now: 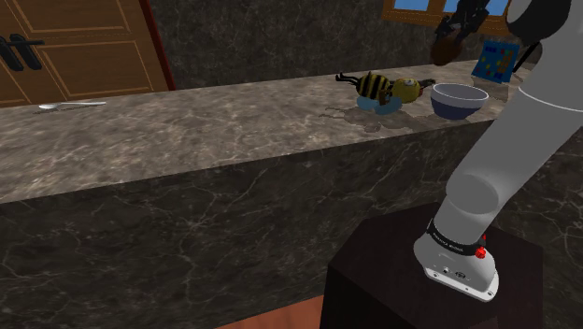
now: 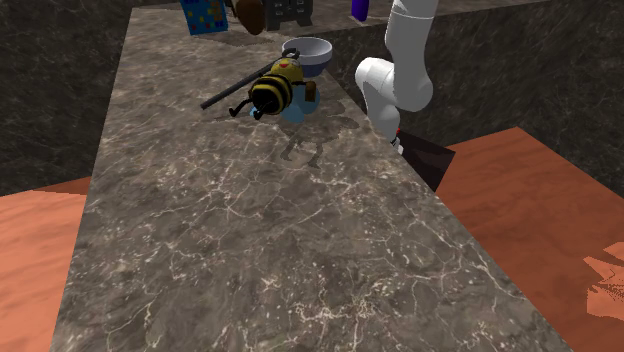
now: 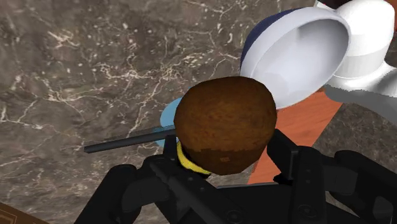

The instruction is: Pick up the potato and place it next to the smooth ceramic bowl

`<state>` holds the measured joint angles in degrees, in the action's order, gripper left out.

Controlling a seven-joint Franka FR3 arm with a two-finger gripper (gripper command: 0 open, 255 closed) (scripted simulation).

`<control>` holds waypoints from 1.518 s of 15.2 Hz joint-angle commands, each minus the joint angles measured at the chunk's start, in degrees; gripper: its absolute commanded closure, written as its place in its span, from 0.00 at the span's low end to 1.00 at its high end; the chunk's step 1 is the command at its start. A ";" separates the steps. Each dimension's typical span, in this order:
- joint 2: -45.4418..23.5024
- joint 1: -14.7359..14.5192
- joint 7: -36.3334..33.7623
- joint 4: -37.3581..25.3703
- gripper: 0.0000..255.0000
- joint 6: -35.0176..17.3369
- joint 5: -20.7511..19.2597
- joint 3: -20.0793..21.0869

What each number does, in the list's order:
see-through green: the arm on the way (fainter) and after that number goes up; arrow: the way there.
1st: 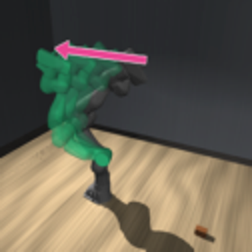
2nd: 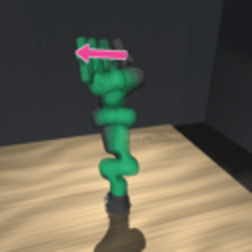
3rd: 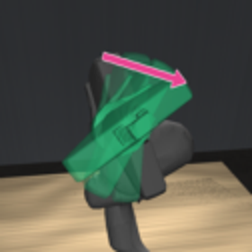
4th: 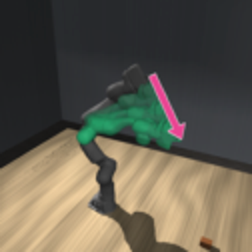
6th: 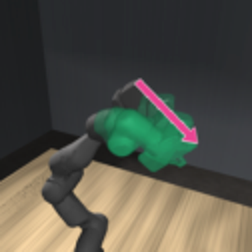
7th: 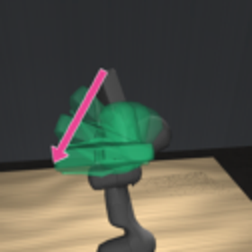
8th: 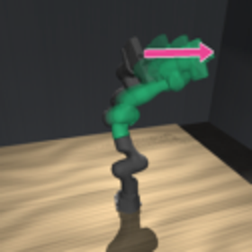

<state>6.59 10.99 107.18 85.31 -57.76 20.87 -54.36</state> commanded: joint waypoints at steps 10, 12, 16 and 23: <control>4.68 0.34 0.92 11.86 1.00 -9.26 -4.11 2.50; 5.24 0.48 1.19 13.81 1.00 -10.83 -4.60 2.78; 6.10 0.75 1.84 17.48 1.00 -13.87 -5.42 3.17; 6.74 1.10 3.01 22.23 1.00 -18.01 -6.23 3.37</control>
<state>13.57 12.13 110.05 107.11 -75.49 14.68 -50.94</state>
